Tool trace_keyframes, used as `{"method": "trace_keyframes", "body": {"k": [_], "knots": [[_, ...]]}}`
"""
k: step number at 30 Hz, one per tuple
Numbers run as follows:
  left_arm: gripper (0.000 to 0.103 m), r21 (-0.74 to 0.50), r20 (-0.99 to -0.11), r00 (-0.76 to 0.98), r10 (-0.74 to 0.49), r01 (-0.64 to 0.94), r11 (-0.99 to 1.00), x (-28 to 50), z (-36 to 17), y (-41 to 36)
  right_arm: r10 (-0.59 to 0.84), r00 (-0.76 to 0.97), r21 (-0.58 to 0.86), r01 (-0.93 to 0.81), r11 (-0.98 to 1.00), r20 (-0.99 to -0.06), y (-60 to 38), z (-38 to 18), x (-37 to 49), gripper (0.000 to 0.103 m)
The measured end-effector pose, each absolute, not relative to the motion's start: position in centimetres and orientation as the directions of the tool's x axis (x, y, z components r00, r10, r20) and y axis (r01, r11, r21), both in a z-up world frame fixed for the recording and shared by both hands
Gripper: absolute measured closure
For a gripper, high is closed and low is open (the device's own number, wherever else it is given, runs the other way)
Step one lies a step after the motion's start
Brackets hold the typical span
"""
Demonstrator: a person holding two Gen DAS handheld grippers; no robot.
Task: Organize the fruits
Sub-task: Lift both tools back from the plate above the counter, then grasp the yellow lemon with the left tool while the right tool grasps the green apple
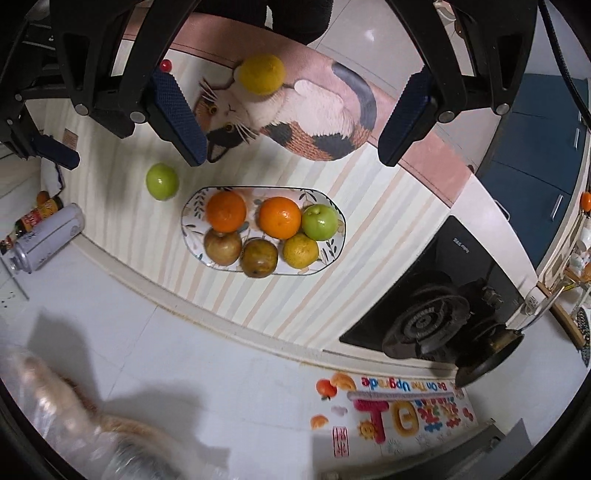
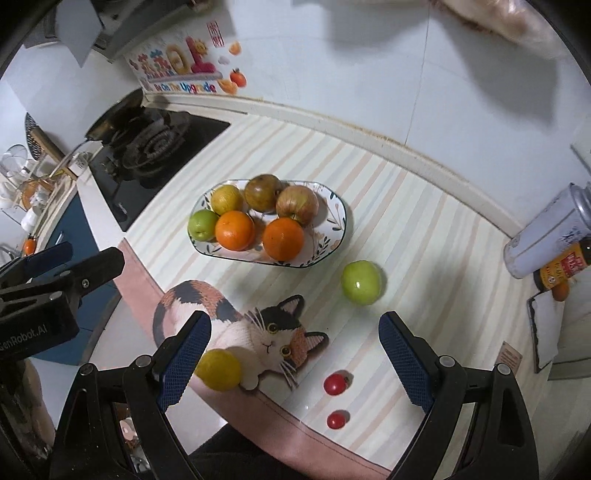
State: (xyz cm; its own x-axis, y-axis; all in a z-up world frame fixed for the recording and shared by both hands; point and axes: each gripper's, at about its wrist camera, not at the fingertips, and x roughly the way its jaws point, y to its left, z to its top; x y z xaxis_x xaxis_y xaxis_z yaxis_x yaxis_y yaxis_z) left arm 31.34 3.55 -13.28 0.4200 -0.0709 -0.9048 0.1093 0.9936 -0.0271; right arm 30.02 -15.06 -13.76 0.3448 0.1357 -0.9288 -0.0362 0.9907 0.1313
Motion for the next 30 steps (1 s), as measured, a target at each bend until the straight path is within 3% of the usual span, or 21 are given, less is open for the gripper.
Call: {"method": "trace_keyframes", "body": {"k": [15,25,27,30], "knots": [[0.008,-0.033,-0.856,0.510,-0.081,0.102,0.994,25.3,-8.2,3.3,0.173,0.422,0.172,-0.041,0.984,-0.890,-16.9,-8.5,24.9,0.009],[0.008,-0.043,-0.885,0.458,-0.083,0.097,0.994,25.3,-10.7,2.5,0.212,0.380,0.231,0.006,0.973,-0.900,-18.7,-10.5,25.9,0.008],[0.000,-0.026,-0.890,0.451,-0.064,0.089,0.996,25.7,-11.9,2.4,0.231,0.347,0.257,0.032,0.966,-0.909,-19.7,-12.1,26.7,0.006],[0.000,-0.002,-0.914,0.404,-0.033,0.078,0.997,26.5,-14.7,2.2,0.231,0.314,0.266,0.074,0.961,-0.921,-21.2,-14.5,27.9,0.006]]}}
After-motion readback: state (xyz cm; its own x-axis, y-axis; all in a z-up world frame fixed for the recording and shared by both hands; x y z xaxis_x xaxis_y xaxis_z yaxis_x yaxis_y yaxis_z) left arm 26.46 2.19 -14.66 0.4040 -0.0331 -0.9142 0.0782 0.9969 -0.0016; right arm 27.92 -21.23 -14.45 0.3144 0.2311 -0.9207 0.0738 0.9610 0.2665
